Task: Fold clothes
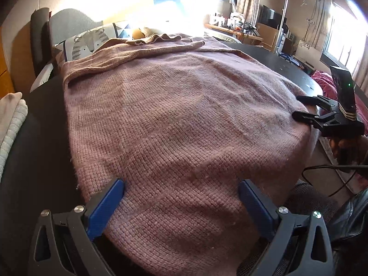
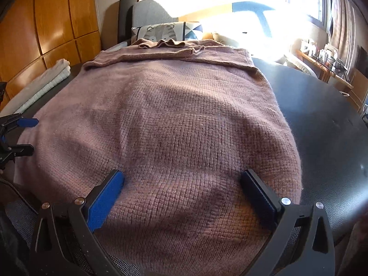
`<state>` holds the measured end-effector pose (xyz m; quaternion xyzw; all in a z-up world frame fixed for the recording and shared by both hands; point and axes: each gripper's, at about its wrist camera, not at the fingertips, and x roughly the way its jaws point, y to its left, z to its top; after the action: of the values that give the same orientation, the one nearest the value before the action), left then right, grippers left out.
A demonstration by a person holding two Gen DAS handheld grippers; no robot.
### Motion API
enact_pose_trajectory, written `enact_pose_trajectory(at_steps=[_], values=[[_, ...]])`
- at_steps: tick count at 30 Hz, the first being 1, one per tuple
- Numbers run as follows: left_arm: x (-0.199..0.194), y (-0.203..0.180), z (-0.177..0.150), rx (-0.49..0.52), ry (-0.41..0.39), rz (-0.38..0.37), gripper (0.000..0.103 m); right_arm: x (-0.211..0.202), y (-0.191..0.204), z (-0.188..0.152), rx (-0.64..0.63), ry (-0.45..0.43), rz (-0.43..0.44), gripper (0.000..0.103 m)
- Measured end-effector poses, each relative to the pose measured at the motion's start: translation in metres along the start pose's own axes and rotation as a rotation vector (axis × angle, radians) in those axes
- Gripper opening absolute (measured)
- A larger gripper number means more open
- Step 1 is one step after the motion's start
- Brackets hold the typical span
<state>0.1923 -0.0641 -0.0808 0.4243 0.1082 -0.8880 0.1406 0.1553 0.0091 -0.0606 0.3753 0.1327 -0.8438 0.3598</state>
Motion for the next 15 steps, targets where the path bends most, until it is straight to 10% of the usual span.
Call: enact_pose_trajectory(at_steps=[15], values=[[-0.024,0.068,-0.007,-0.375,-0.011,-0.018,0.102,-0.042,-0.115,-0.005,0.319,-0.091,-0.029,0.102]])
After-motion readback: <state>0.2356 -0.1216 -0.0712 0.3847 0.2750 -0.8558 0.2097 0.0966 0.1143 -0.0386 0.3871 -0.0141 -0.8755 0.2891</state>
